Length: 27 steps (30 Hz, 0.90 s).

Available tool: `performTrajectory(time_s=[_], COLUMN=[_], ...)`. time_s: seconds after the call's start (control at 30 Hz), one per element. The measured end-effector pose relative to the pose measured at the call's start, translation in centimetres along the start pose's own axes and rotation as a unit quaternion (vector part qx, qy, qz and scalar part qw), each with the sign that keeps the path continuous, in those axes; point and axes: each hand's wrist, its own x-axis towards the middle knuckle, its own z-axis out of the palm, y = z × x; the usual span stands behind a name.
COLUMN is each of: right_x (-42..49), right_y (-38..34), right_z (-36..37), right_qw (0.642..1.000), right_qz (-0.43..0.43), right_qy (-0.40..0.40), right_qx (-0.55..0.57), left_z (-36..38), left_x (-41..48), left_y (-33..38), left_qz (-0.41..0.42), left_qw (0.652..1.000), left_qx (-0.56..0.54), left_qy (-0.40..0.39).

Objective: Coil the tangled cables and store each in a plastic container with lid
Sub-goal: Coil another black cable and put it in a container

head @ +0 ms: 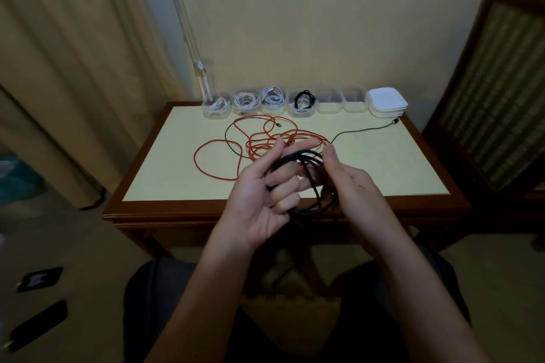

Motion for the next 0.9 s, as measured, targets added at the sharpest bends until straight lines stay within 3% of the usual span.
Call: performTrajectory(time_s=[0.1,0.2,0.27,0.4,0.6,0.77,0.9], right_x=[0.2,0.7,0.9,0.9,1.1,1.1,0.8], right_y=[-0.3,-0.4,-0.1,0.3,0.0,0.1,0.0], right_z=[-0.2,-0.7,-1.0,-0.5,0.8,0.5,-0.4], right_qw=[0.984,0.946,0.936,0.955,0.959,0.969,0.991], right_qz=[0.066,0.105,0.1,0.064,0.017,-0.014,-0.052], right_qy=[-0.039,-0.074,-0.089,-0.044,0.113,0.12,0.109], right_qx=[0.16,0.298,0.326,0.286,0.259,0.214,0.065], left_z=[0.0,0.2,0.3,0.7,1.8,1.2,0.5], left_x=[0.1,0.1,0.1,0.7,1.5,1.6,1.3], left_y=[-0.3,-0.8,-0.8,-1.2,-3.5,-2.9,-1.8], left_qz=[0.004,0.014,0.021,0.012,0.067,0.057,0.011], left_qw=[1.0,0.997,0.994,0.993,0.981,0.988,0.994], left_qx=[0.011,0.058,0.087,0.085,0.056,0.022,-0.02], left_qy=[0.019,0.043,0.06,0.078,0.172,0.141,0.105])
